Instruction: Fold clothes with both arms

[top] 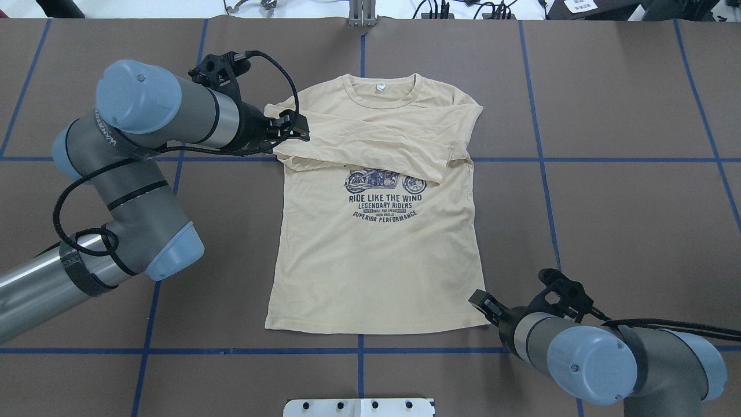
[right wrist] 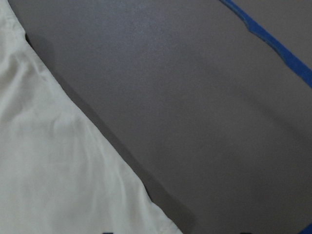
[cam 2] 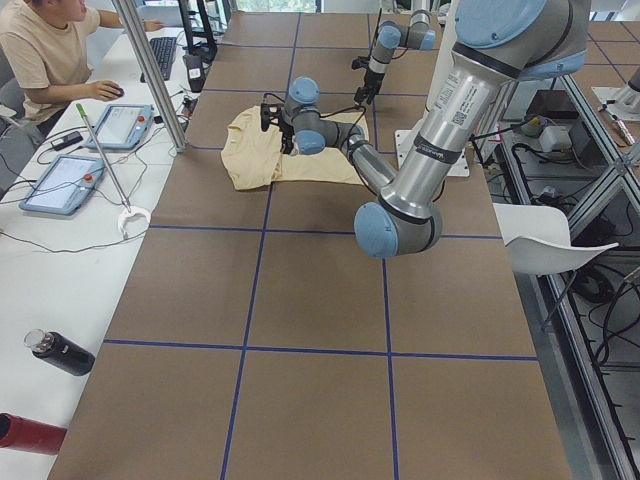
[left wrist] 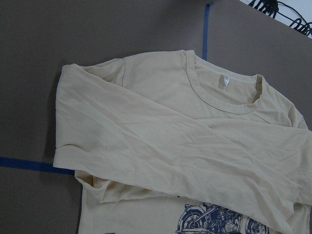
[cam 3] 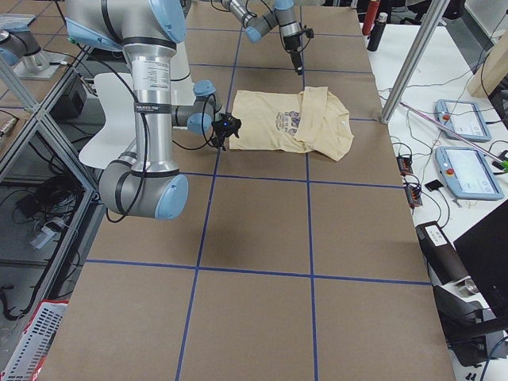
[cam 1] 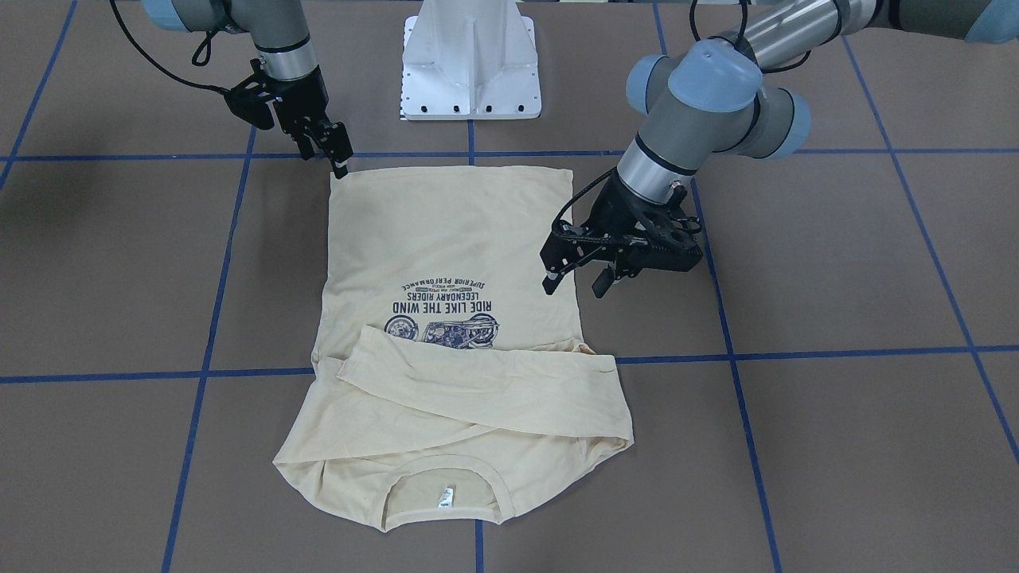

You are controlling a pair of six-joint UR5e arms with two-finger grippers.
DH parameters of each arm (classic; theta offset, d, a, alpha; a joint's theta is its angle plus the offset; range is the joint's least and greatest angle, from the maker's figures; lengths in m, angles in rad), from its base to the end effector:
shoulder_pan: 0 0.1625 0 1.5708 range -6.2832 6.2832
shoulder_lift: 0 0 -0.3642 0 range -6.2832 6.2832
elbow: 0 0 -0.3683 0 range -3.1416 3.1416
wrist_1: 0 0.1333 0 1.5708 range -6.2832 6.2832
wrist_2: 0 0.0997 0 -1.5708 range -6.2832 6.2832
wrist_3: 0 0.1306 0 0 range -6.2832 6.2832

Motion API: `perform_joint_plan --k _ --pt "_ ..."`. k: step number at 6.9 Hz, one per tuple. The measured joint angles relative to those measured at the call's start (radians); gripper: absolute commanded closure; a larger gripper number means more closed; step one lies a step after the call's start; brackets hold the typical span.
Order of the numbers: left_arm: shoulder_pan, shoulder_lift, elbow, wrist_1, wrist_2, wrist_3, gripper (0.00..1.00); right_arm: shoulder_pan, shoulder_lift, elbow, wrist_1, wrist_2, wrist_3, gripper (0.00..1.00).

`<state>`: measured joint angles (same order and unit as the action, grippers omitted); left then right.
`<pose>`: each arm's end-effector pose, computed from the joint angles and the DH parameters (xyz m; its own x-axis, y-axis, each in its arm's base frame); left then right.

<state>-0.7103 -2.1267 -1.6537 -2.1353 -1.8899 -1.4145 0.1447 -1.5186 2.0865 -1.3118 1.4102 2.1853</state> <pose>0.4246 -0.4869 0.2038 0.3309 -0.0896 -0.9394 0.3499 0.9362 0.0339 -0.4645 -0.2235 0.3420 0.3983 0.6332 0.6637 -0.5978 0.7280 -0.3358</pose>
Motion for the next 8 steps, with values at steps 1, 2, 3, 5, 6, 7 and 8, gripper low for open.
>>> perform_joint_plan --k 1,2,3,5,6,7,8 --pt "0.000 0.001 -0.002 0.000 0.000 -0.003 0.17 -0.004 0.011 -0.015 0.000 0.000 0.003 0.17" --pt "0.000 0.002 -0.002 0.000 0.001 -0.005 0.17 -0.007 0.020 -0.024 0.000 0.001 0.004 0.19" --pt "0.000 0.004 -0.003 0.000 0.001 -0.006 0.17 -0.007 0.028 -0.030 0.000 0.003 0.003 0.21" --pt "0.001 0.016 -0.005 -0.001 0.002 -0.006 0.17 -0.007 0.039 -0.038 0.000 0.004 0.000 0.26" --pt "0.001 0.020 -0.006 -0.001 0.003 -0.006 0.17 -0.007 0.040 -0.042 0.000 0.004 -0.001 0.26" --pt "0.002 0.021 -0.006 -0.002 0.003 -0.005 0.17 -0.007 0.040 -0.045 0.000 0.004 -0.003 0.27" --pt "0.002 0.021 -0.006 -0.002 0.003 -0.005 0.17 -0.007 0.040 -0.047 0.000 0.004 -0.004 0.40"
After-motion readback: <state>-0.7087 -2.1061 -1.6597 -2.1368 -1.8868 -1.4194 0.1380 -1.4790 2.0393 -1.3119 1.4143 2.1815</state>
